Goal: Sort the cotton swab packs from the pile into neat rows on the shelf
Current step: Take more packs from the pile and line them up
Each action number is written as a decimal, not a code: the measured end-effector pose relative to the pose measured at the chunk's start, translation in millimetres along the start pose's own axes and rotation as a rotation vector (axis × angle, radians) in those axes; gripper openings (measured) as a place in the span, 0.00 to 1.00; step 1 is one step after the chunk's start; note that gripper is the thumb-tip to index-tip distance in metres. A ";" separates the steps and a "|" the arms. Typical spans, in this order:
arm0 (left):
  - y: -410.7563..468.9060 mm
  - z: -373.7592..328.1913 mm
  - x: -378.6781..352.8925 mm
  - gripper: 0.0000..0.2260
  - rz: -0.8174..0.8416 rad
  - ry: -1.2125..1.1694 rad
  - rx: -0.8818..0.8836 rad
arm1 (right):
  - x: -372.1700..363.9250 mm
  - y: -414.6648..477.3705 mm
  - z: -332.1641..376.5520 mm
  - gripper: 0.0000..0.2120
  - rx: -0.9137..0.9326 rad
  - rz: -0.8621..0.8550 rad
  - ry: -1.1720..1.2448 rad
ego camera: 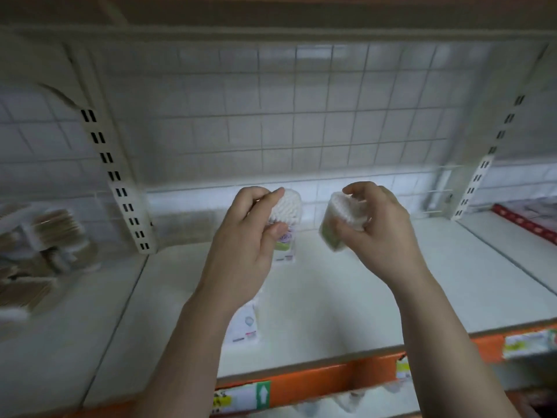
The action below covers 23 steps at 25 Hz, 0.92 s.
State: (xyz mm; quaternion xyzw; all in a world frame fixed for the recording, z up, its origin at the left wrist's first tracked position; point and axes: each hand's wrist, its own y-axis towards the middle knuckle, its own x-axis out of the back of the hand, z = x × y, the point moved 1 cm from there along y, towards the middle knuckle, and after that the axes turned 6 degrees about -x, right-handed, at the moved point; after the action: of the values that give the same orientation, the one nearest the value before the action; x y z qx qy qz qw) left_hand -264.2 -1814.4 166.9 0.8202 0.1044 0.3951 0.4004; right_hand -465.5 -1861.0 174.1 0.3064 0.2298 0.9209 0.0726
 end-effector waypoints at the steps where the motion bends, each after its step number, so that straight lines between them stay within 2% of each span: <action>1: 2.9 -10.1 -17.2 0.19 0.014 -0.022 -0.006 | 13.4 0.8 -13.8 0.20 -0.012 0.001 -0.013; 7: -13.5 -44.8 -106.8 0.19 0.164 -0.062 0.032 | 64.4 -11.0 -76.6 0.24 -0.015 0.082 -0.081; 13: -36.2 -60.8 -147.2 0.18 0.276 -0.064 0.105 | 85.1 -23.1 -118.5 0.28 -0.036 0.191 -0.042; 21: -44.9 -68.2 -158.1 0.17 0.242 -0.115 0.242 | 83.4 -40.1 -155.9 0.24 -0.027 0.198 -0.026; 23: -46.1 -73.2 -161.6 0.20 0.212 -0.086 0.265 | 81.5 -42.5 -161.9 0.22 -0.001 0.178 -0.032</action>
State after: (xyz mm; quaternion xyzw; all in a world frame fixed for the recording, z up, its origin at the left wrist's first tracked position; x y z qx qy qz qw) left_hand -418.7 -1820.9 68.5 0.8884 0.0513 0.3822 0.2491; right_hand -628.0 -1862.4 83.1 0.3403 0.2000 0.9188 -0.0056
